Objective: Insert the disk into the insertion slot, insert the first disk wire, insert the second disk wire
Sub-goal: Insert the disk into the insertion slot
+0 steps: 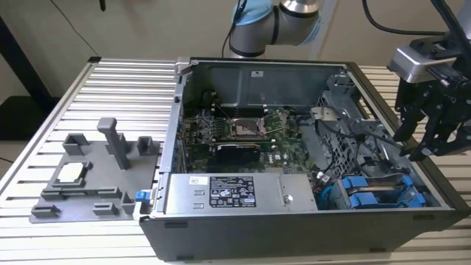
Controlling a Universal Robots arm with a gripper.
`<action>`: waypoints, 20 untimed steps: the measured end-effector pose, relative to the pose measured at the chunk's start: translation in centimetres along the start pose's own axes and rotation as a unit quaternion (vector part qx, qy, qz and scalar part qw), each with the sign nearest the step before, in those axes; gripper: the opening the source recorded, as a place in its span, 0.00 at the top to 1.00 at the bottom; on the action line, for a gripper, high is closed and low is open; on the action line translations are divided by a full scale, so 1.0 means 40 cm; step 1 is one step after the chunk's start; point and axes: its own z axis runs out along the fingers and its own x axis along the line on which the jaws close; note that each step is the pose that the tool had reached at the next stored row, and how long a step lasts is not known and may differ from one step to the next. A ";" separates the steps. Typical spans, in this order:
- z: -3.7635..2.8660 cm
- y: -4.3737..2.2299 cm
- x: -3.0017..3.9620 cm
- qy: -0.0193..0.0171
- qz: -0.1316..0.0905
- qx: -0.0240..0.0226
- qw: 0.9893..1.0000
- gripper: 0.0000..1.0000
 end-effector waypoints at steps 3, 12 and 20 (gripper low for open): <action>0.006 -0.006 -0.004 -0.001 -0.004 0.000 1.000 0.53; 0.012 -0.019 -0.004 -0.002 -0.021 -0.018 1.000 0.53; 0.010 -0.036 -0.004 -0.003 -0.027 -0.029 0.999 0.53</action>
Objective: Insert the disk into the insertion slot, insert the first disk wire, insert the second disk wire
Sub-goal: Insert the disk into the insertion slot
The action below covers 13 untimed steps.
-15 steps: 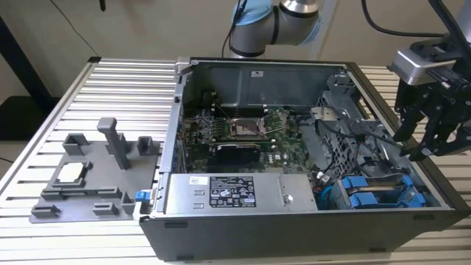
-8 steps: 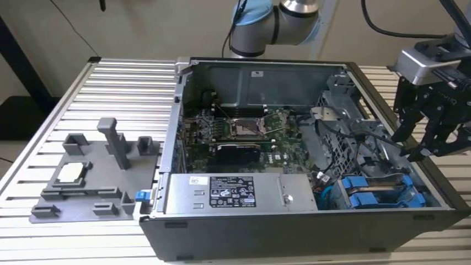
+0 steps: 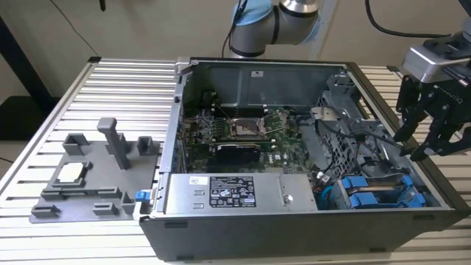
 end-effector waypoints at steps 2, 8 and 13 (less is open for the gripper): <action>0.000 0.000 0.001 0.000 -0.001 0.000 1.000 0.53; 0.000 0.000 0.001 0.000 -0.001 0.000 1.000 0.53; 0.000 0.000 0.002 0.000 -0.001 0.000 1.000 0.67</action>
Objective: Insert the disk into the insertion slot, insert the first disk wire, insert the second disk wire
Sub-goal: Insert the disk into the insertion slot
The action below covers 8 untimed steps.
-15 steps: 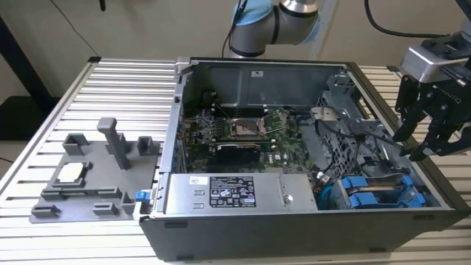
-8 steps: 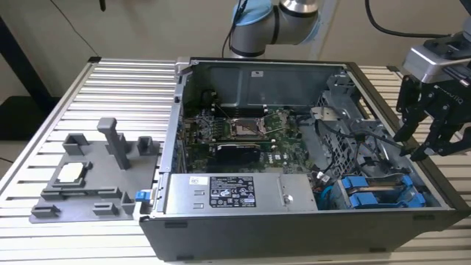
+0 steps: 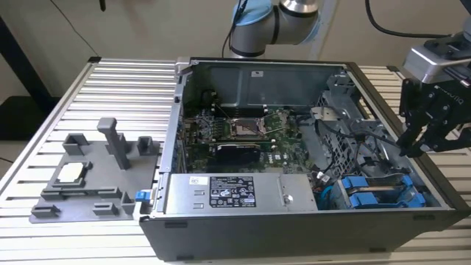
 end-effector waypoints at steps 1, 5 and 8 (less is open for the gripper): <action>0.000 0.000 0.000 0.000 0.000 0.000 1.000 0.73; 0.000 0.000 0.001 0.000 0.000 0.000 1.000 0.81; 0.000 0.000 0.001 0.000 0.000 0.000 1.000 0.81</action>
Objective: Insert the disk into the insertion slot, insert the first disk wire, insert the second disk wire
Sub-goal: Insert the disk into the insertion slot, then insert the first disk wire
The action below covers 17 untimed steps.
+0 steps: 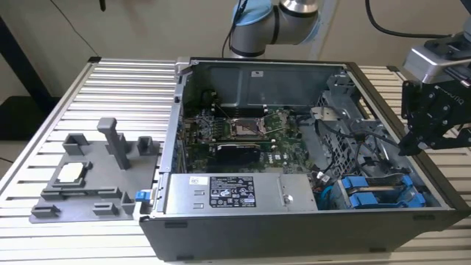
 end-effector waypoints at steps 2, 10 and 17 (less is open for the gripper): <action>0.000 0.000 0.000 0.000 0.000 0.000 1.000 0.81; 0.001 0.007 0.002 0.000 0.001 0.000 1.000 0.81; 0.010 0.028 0.010 0.000 0.007 0.000 1.000 0.81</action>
